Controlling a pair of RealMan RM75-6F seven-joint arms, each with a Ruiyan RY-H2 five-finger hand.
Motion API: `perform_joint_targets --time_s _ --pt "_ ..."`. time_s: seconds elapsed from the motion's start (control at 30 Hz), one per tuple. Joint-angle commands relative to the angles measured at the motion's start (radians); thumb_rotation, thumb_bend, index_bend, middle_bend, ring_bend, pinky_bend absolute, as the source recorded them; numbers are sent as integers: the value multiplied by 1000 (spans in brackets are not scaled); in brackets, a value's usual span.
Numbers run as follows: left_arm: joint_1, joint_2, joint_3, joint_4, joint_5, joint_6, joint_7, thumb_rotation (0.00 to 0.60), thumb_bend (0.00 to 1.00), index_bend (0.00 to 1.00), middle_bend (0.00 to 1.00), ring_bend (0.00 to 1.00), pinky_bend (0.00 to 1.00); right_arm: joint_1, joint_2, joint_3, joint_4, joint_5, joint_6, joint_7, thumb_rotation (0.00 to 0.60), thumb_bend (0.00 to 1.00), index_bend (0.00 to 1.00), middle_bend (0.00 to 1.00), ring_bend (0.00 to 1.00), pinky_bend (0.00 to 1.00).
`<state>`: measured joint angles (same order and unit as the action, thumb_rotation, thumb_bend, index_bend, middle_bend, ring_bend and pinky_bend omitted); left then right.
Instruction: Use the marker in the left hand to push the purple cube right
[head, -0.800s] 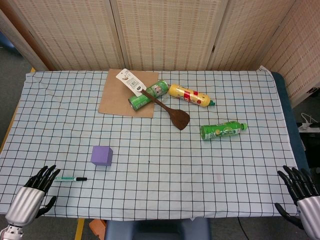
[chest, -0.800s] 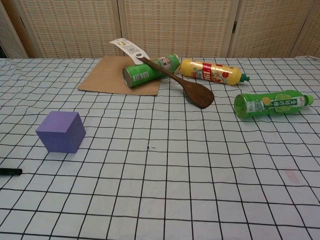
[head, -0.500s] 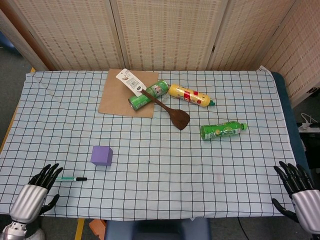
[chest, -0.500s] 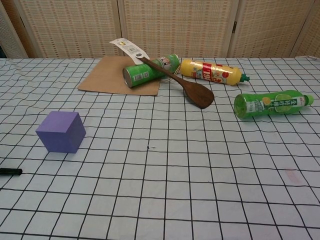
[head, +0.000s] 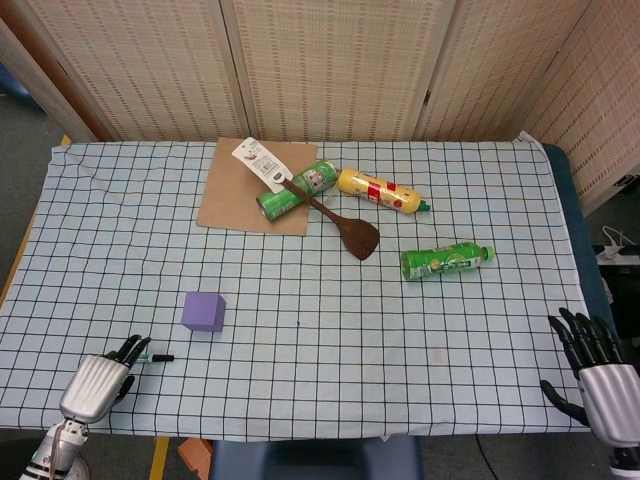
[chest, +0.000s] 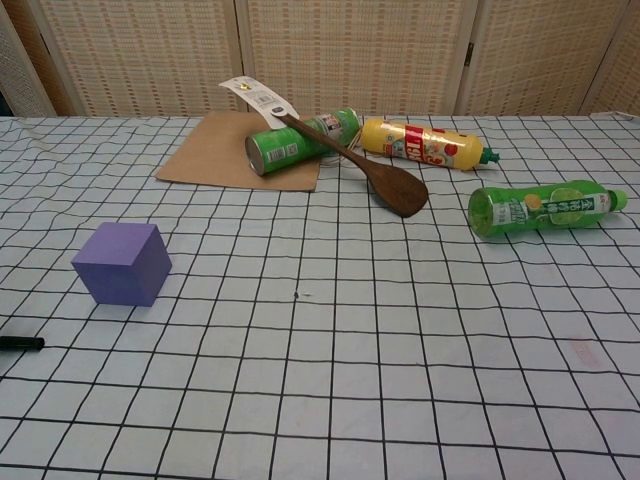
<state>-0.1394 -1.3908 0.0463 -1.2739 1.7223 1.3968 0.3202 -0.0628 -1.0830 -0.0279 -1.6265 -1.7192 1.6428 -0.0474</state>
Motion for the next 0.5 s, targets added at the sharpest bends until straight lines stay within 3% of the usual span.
perform_joint_targets --time_s 0.03,0.5 --pt "-18 -42 -2 57 -27 -37 2 600 387 221 250 720 994 10 -5 4 -4 17 -27 -18 600 134 0 0 0 0" --pt "-52 -170 -11 266 -34 -26 15 600 398 407 428 736 999 29 7 -4 -28 48 -86 -46 600 133 0 0 0 0"
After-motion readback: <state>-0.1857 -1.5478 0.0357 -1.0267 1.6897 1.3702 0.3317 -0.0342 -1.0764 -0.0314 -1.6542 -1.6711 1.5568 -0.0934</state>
